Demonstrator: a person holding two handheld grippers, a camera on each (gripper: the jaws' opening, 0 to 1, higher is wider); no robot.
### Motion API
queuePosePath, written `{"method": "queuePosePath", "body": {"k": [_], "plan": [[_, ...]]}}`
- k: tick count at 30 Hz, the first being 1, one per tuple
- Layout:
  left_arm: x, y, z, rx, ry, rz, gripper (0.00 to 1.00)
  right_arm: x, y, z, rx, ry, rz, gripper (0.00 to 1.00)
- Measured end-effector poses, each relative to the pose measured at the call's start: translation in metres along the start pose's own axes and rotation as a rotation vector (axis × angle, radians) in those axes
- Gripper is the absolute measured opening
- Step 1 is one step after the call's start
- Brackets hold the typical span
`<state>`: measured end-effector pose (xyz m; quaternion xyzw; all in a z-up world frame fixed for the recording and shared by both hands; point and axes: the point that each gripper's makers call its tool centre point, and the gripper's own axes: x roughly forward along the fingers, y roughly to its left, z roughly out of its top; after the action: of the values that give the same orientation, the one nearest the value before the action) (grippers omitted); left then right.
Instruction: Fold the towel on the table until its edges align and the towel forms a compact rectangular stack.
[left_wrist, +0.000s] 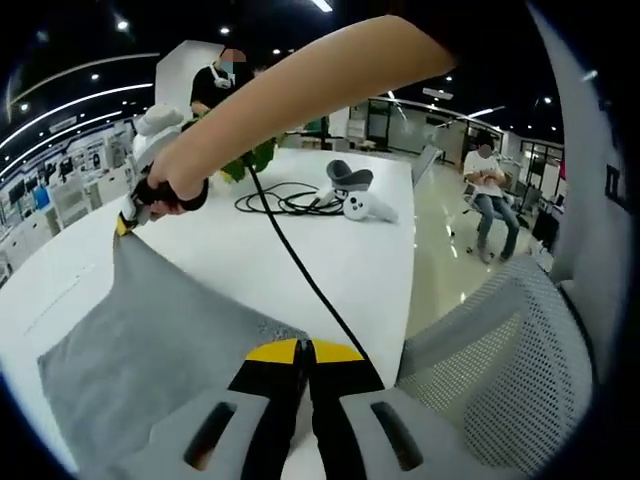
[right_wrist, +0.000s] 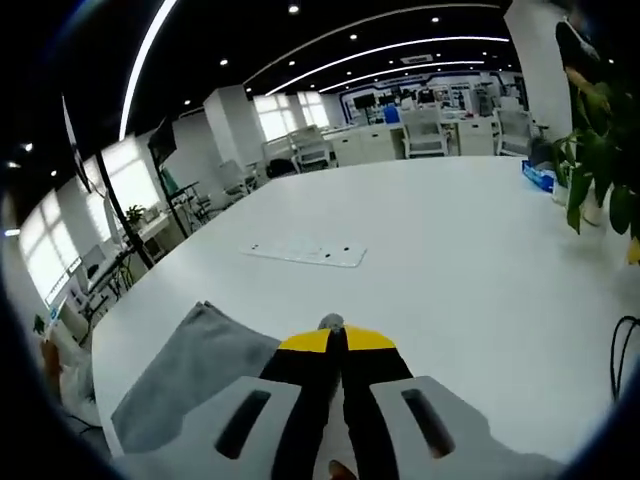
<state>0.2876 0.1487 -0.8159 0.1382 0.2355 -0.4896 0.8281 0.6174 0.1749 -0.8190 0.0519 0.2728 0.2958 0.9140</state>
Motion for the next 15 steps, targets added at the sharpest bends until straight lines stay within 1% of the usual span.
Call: {"method": "queuePosePath", "body": {"k": [2,4,6,8,10,12,13,14,15], "plan": [[-0.005,0.001,0.001,0.01,-0.007,0.01,0.03,-0.001,0.013,0.004,0.005,-0.006,0.006,0.0],[-0.011,0.003,0.0,0.012,-0.014,0.019,0.03,-0.001,0.019,0.006,0.001,-0.009,0.011,0.0],[-0.017,0.005,0.0,0.011,-0.021,0.03,0.03,0.006,0.028,0.007,-0.013,-0.014,0.019,0.0],[-0.024,0.008,-0.001,0.008,-0.023,0.044,0.03,0.007,0.035,0.012,-0.018,-0.018,0.026,0.0],[-0.033,0.011,-0.003,0.002,-0.023,0.061,0.03,0.006,0.047,0.017,-0.025,-0.021,0.033,0.0],[-0.042,0.014,-0.004,-0.001,-0.026,0.077,0.03,0.013,0.052,0.016,-0.025,-0.023,0.039,0.0],[-0.046,0.016,-0.005,-0.004,-0.027,0.084,0.03,0.015,0.055,0.018,-0.025,-0.025,0.04,0.0],[-0.049,0.017,-0.006,-0.011,-0.03,0.091,0.03,0.016,0.058,0.019,-0.024,-0.027,0.043,0.0],[-0.052,0.019,-0.006,-0.015,-0.033,0.098,0.03,0.013,0.065,0.02,-0.022,-0.029,0.045,0.0]]}}
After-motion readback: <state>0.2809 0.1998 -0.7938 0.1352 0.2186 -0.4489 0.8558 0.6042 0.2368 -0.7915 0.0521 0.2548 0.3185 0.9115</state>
